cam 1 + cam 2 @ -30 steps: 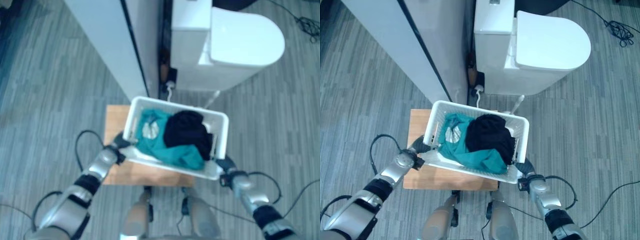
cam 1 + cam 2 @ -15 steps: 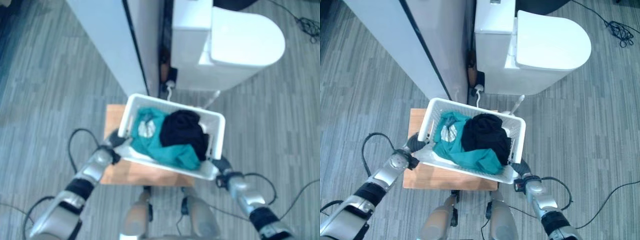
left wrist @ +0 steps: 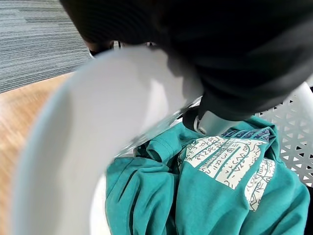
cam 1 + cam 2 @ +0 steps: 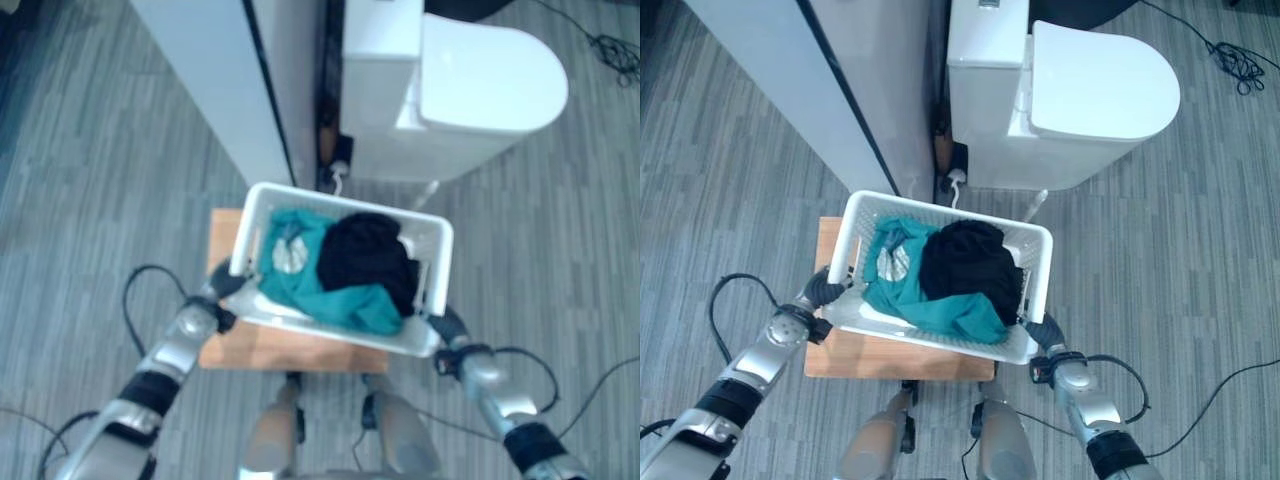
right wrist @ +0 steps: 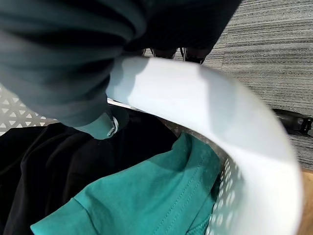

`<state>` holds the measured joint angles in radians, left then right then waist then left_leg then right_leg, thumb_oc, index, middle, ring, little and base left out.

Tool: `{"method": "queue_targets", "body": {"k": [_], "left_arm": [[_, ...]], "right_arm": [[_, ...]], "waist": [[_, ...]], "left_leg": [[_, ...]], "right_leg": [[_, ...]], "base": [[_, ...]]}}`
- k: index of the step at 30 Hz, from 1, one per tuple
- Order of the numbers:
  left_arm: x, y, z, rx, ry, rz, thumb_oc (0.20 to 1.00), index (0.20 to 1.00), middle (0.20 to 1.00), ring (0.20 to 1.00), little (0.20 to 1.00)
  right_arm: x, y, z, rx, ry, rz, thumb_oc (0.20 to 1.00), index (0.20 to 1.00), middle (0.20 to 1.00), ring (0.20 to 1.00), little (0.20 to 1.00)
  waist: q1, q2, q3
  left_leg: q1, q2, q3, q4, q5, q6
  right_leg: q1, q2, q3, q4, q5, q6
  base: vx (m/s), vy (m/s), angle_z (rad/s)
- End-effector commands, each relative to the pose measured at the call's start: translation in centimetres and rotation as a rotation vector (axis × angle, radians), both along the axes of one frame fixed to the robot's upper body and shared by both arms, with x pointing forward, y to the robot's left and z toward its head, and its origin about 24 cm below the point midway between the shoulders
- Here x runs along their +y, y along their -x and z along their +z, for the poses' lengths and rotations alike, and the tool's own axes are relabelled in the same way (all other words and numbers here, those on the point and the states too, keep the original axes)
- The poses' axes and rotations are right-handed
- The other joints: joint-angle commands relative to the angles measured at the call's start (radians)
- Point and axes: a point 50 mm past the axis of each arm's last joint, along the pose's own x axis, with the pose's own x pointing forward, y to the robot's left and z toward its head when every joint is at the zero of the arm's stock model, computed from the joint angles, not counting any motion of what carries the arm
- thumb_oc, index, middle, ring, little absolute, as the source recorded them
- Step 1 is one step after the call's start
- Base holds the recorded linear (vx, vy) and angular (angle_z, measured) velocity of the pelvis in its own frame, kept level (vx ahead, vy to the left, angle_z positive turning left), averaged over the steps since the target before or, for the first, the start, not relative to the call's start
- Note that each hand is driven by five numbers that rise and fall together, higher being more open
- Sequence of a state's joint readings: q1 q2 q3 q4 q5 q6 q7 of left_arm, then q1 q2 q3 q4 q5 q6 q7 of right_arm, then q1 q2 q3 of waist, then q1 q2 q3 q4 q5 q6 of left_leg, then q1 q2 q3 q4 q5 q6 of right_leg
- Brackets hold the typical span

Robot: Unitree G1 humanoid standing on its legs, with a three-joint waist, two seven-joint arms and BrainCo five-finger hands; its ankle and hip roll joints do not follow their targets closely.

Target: Grab the laundry basket,head to the washer,open it,put in the laundry and shut it.

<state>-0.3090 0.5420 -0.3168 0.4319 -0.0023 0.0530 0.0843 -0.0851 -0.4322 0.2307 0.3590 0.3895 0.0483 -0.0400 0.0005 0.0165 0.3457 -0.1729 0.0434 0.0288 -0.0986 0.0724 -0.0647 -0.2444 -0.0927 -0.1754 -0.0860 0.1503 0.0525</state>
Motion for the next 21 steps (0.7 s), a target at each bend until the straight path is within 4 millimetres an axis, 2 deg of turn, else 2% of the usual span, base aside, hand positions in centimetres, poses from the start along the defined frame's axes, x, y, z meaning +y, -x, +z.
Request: {"method": "queue_targets", "body": {"k": [1,12,21], "left_arm": [[1.7,-0.9,3.1,-0.147,0.092,0.013,0.200,0.200,0.200,0.200,0.200],[2.6,0.4,1.8,-0.143,0.126,0.081,0.200,0.200,0.200,0.200,0.200],[4.1,2.0,-0.1,-0.072,0.138,0.139,0.200,0.200,0.200,0.200,0.200]], "right_arm": [[1.5,0.5,2.5,-0.181,-0.103,0.115,0.200,0.200,0.200,0.200,0.200],[1.1,0.6,2.6,-0.195,-0.118,0.088,0.200,0.200,0.200,0.200,0.200],[0.1,1.6,1.7,-0.156,-0.100,0.083,0.200,0.200,0.200,0.200,0.200]], "waist": [[0.014,-0.035,-0.095],[0.018,-0.045,-0.108],[0.022,-0.051,-0.130]], "left_leg": [[-0.047,0.000,-0.009,0.012,-0.020,0.031],[-0.041,-0.003,-0.011,0.012,-0.025,0.032],[-0.027,-0.003,-0.009,0.011,-0.031,0.032]], "right_leg": [[0.025,-0.072,-0.011,0.006,-0.038,0.081],[0.033,-0.074,-0.015,0.006,-0.041,0.081],[0.048,-0.075,-0.018,0.006,-0.046,0.083]], "base": [[0.00,0.000,0.00],[0.00,0.000,0.00],[0.00,0.000,0.00]]}}
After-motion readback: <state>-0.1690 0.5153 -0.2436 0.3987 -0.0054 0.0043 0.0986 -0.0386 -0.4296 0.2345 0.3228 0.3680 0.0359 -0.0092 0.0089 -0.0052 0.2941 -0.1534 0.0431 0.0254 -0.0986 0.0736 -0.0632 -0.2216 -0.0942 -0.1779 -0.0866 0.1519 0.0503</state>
